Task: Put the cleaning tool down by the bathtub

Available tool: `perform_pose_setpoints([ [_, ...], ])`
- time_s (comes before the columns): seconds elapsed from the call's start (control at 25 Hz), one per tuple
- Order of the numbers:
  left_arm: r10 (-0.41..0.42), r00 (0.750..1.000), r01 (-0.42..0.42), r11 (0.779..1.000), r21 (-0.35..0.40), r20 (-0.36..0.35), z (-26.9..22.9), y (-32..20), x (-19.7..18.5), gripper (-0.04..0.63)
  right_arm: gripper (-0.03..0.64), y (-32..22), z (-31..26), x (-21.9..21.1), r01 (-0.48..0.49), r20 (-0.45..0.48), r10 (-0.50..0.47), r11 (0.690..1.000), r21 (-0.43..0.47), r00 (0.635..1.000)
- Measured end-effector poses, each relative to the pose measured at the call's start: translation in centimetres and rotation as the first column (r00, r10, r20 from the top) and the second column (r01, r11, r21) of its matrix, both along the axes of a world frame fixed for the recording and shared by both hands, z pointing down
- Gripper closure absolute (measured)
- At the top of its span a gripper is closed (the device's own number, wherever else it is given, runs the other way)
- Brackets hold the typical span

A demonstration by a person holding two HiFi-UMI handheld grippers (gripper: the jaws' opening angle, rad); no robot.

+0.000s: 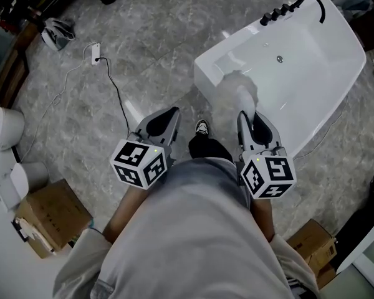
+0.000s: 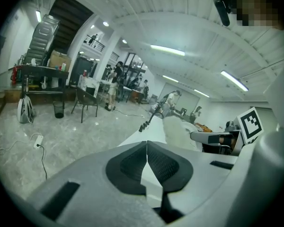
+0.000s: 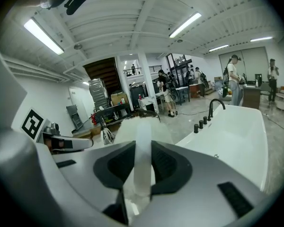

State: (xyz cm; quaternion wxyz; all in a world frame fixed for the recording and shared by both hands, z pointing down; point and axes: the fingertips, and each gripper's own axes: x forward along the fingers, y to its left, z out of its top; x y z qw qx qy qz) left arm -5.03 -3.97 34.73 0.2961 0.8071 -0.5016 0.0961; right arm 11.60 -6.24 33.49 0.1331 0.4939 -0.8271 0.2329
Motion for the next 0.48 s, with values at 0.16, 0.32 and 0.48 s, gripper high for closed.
perform_pose_setpoints([
  [0.16, -0.021, 1.000, 0.021, 1.000, 0.007, 0.010, -0.3, -2.8, 0.7, 0.586, 0.534, -2.9, 0.2, 0.6, 0.021, 0.012, -0.021, 1.000, -0.001, 1.000],
  [0.32, -0.039, 0.999, 0.038, 0.999, 0.014, 0.019, -0.4, -4.9, 1.4, 0.586, 0.534, -5.3, 0.6, 1.1, 0.042, 0.024, -0.042, 0.999, 0.002, 0.999],
  [0.48, -0.052, 0.998, 0.052, 0.999, 0.009, 0.029, -0.2, -6.2, 2.1, 0.586, 0.534, -6.9, 1.3, 1.9, 0.053, 0.036, -0.052, 0.999, -0.007, 0.998],
])
